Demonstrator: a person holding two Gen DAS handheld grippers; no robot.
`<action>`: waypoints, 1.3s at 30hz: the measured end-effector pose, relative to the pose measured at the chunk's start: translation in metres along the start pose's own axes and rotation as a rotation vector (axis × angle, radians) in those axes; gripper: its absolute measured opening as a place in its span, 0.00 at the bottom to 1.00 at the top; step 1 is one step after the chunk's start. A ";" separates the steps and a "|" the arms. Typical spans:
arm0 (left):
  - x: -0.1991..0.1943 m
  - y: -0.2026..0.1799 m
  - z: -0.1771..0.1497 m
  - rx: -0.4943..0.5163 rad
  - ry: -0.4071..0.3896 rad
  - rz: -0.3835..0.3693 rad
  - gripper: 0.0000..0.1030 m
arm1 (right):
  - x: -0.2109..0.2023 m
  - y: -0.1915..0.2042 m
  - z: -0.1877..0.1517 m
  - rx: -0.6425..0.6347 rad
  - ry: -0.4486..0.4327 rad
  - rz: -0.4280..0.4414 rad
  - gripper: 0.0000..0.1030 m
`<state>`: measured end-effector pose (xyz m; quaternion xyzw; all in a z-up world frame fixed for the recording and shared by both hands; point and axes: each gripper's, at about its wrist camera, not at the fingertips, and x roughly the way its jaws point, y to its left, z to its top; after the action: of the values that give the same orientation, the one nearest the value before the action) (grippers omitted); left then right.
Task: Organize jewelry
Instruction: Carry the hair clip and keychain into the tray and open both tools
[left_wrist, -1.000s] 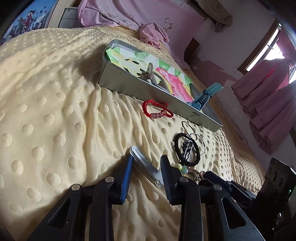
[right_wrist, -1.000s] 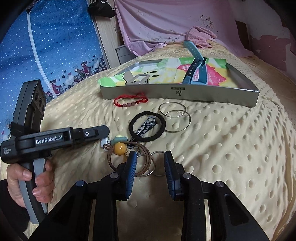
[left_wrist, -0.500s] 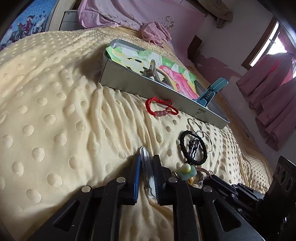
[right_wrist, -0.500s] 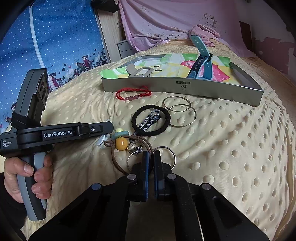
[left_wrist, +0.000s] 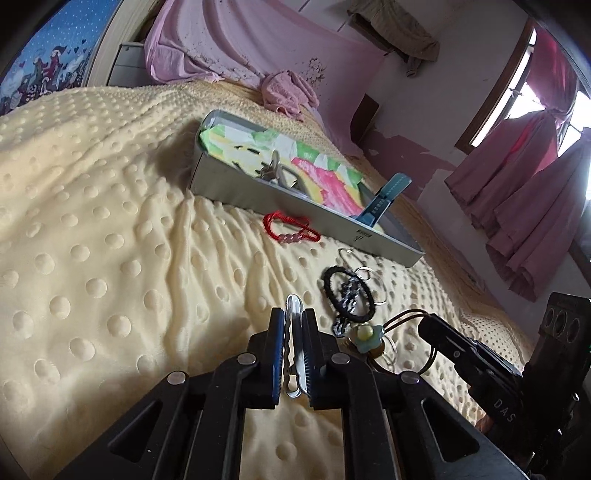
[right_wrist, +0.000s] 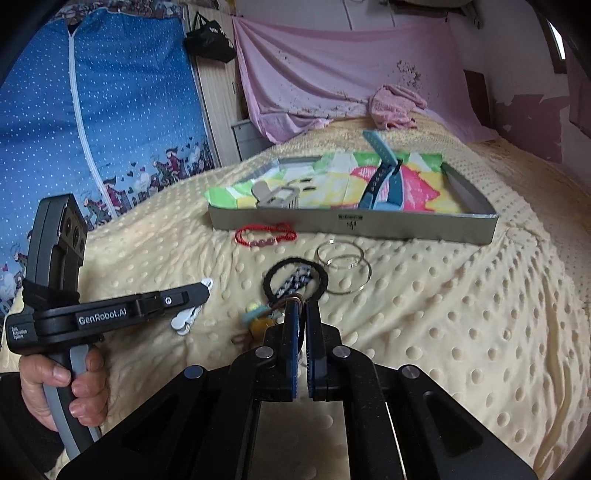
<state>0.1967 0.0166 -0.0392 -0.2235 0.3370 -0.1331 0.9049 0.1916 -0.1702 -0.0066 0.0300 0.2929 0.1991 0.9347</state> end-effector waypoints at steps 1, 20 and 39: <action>-0.002 -0.002 0.001 0.003 -0.006 -0.009 0.09 | -0.003 0.000 0.002 -0.004 -0.016 -0.003 0.03; 0.044 -0.057 0.088 0.131 -0.165 -0.032 0.09 | 0.008 -0.061 0.095 0.016 -0.215 -0.111 0.03; 0.119 -0.071 0.094 0.180 -0.015 0.087 0.10 | 0.093 -0.104 0.081 0.144 0.016 -0.129 0.04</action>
<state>0.3406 -0.0615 -0.0066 -0.1273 0.3263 -0.1217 0.9287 0.3440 -0.2243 -0.0073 0.0764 0.3150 0.1170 0.9387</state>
